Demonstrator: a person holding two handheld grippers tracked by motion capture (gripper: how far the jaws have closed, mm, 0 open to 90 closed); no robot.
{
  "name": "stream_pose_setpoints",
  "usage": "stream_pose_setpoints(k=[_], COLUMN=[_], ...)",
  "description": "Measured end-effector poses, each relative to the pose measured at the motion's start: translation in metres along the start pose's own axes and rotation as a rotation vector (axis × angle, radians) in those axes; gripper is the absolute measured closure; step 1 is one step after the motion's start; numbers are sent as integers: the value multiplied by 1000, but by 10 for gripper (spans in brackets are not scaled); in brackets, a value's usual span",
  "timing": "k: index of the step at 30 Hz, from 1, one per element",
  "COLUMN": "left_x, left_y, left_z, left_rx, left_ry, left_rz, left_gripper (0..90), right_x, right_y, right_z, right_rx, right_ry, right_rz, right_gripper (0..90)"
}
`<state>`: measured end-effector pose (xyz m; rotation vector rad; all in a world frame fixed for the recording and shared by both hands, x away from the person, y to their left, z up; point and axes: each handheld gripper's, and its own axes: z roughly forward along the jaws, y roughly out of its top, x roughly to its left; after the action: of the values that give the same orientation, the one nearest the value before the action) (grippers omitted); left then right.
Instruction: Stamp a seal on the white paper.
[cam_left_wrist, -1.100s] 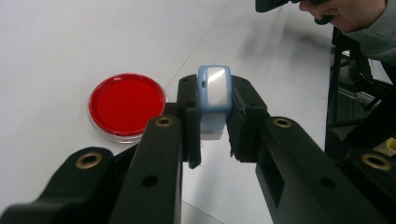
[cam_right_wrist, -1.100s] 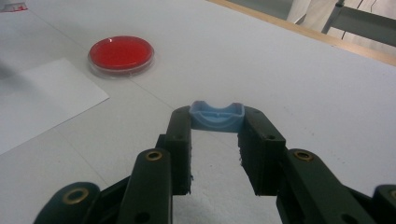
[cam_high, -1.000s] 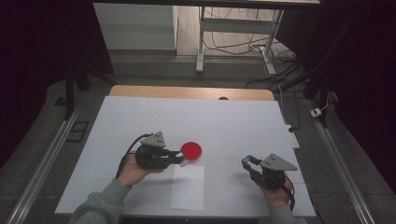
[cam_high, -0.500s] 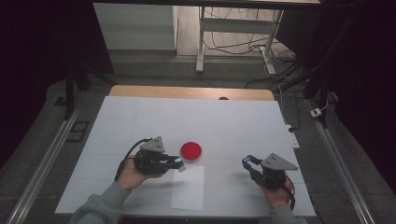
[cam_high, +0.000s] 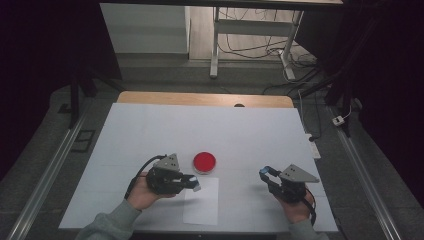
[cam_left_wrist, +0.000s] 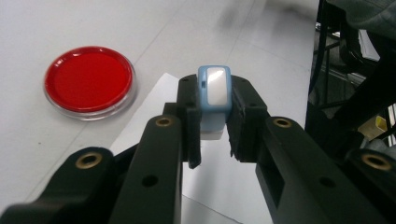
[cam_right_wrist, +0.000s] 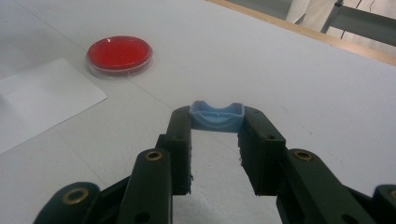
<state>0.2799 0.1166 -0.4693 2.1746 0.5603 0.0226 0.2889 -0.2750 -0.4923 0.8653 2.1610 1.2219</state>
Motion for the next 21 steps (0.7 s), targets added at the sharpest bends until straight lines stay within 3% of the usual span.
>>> stream_pose_setpoints(k=[11, 21], left_x=[-6, -10], left_y=[-3, -5], left_z=[11, 23], left_rx=[24, 76], left_ry=[-2, 16], left_rz=[6, 28], left_gripper=[759, 759], right_x=[0, 0], right_y=[0, -1], right_z=[0, 1], right_rx=[2, 2], right_ry=[-2, 1], right_rz=[-2, -1], right_gripper=[651, 651])
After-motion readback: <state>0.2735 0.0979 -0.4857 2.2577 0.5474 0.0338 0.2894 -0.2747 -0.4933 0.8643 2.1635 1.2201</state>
